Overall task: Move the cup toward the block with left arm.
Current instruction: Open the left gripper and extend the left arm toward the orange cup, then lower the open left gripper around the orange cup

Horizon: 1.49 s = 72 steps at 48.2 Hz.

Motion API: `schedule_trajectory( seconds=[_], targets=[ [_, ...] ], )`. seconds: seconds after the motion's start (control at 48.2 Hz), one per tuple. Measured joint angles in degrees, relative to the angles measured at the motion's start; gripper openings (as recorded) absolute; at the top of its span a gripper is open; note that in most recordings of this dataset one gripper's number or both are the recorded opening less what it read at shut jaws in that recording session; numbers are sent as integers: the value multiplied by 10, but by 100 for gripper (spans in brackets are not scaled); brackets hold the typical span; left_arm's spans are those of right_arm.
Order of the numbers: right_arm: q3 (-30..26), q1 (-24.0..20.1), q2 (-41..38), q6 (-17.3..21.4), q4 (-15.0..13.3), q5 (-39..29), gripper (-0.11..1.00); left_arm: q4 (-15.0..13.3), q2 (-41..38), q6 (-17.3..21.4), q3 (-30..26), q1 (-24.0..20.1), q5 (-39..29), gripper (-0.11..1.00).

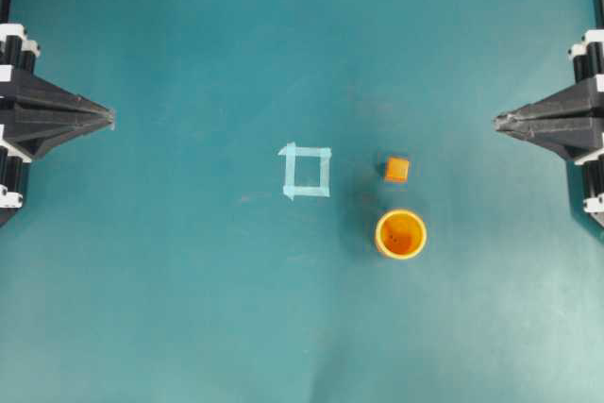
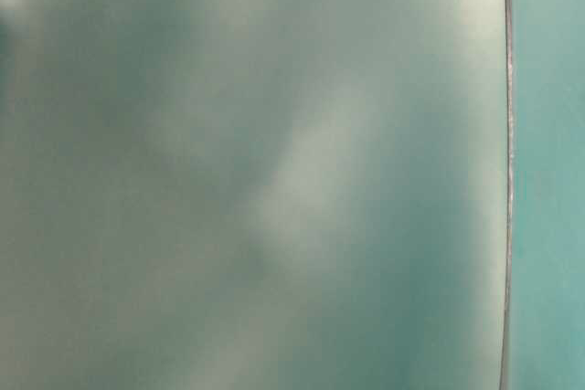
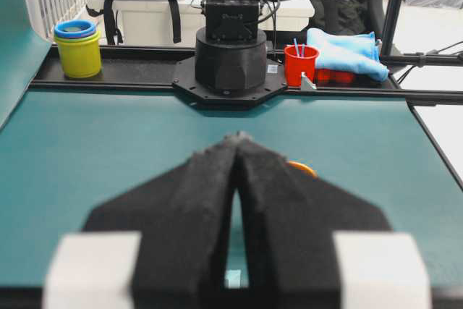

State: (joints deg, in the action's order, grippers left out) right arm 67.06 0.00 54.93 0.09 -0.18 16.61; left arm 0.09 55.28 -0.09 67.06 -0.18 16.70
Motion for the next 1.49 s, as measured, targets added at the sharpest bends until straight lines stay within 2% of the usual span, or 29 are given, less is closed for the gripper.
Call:
schedule_trajectory(
  seconds=[0.062, 0.208, 0.332, 0.394, 0.561, 0.664, 0.893, 1.225, 1.495],
  targets=[
    [-1, 1, -1, 0, 0, -1, 0, 0, -1, -4, 0, 2, -11, 3],
    [-2, 1, -5, 0, 0, -9, 0, 1, -17, -5, 0, 5, -30, 5],
    [-2, 1, -10, 0, 1, -15, 0, 0, -40, -6, 0, 7, -32, 16],
    [-2, 1, -10, 0, 1, -15, 0, 1, -57, -6, -1, 7, -33, 27],
    [-3, 1, -10, 0, 1, -16, 0, 1, -108, -9, -11, 8, -33, 68],
    [-4, 1, -10, 0, 1, -16, 0, 1, -147, -27, -22, 8, -35, 80],
    [-4, 1, -10, 0, 1, -16, 0, 0, -276, -80, -78, 11, -47, 86],
    [-7, 1, -10, 0, 1, -17, 0, 4, -466, -80, -211, 45, -105, 88],
    [-10, 1, -11, 0, 1, -28, 0, 4, -544, -83, -261, 63, -119, 88]
  ],
)
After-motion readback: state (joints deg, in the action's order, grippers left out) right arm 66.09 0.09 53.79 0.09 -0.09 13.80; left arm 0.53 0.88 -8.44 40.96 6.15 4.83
